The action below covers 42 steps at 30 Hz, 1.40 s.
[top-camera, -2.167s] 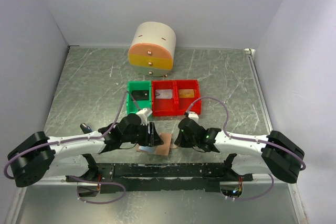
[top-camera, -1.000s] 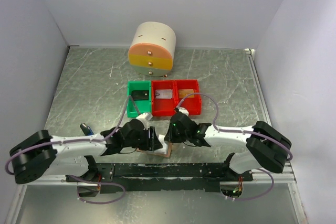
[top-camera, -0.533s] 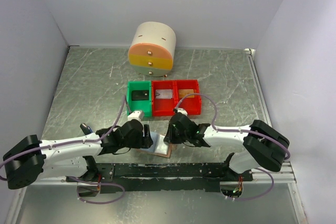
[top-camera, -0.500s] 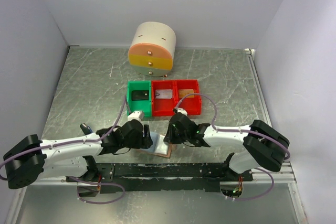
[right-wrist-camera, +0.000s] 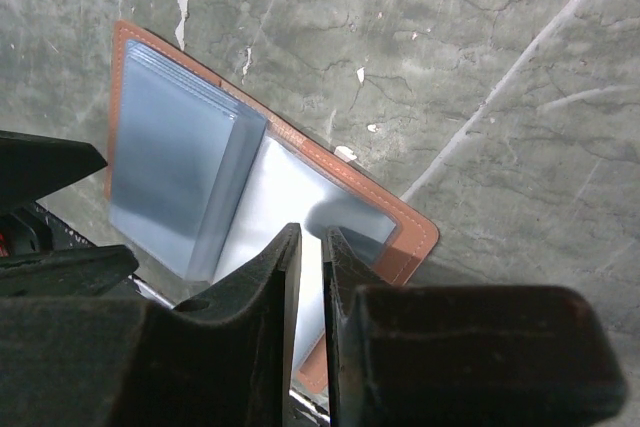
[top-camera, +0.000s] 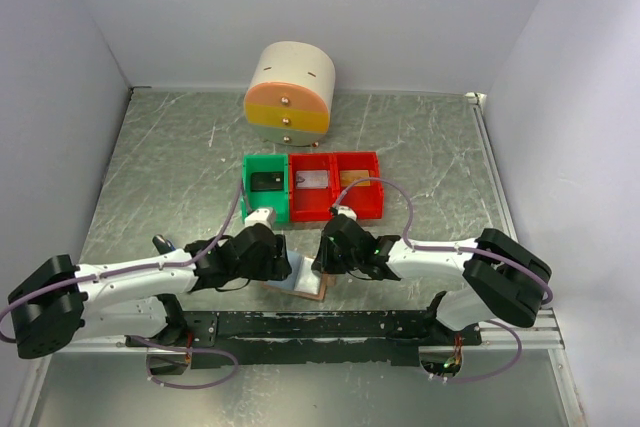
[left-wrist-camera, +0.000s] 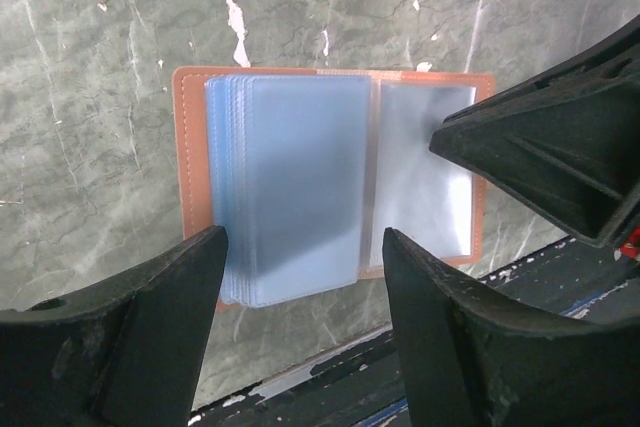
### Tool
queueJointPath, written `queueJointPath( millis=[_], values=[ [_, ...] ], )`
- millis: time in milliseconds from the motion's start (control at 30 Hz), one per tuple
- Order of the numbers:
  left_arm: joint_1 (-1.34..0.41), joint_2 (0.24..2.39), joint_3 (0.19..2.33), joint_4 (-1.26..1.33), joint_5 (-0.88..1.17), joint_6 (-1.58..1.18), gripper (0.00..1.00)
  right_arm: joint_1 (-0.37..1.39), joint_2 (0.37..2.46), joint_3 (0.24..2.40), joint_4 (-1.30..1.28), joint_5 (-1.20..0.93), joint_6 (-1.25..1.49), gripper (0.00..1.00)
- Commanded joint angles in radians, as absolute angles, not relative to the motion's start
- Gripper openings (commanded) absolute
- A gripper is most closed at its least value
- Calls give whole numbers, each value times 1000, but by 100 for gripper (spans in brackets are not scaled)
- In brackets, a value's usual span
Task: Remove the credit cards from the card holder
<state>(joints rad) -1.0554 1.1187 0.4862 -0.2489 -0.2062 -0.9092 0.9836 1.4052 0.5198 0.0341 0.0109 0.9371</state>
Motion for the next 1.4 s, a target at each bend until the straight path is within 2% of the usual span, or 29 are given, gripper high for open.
queueJointPath(
  millis=[0,200,533,967,1167,1367],
  values=[
    [-1059,1081,545,-317,-247,-915,76,980,1417,512,-31,33,913,16],
    [-1060,1068,515,-248,-193,-896,76,980,1427,521,-38,32,909,16],
    [-1060,1174,483,-182,-164,-916,72,980,1410,523,-59,39,909,16],
    [-1062,1088,455,-69,-47,-884,57,981,1416,514,-46,32,917,16],
    [-1062,1095,435,1,21,-874,58,980,1403,510,-43,35,925,16],
    [-1066,1201,417,149,129,-874,60,981,1363,524,-68,70,942,17]
  ],
)
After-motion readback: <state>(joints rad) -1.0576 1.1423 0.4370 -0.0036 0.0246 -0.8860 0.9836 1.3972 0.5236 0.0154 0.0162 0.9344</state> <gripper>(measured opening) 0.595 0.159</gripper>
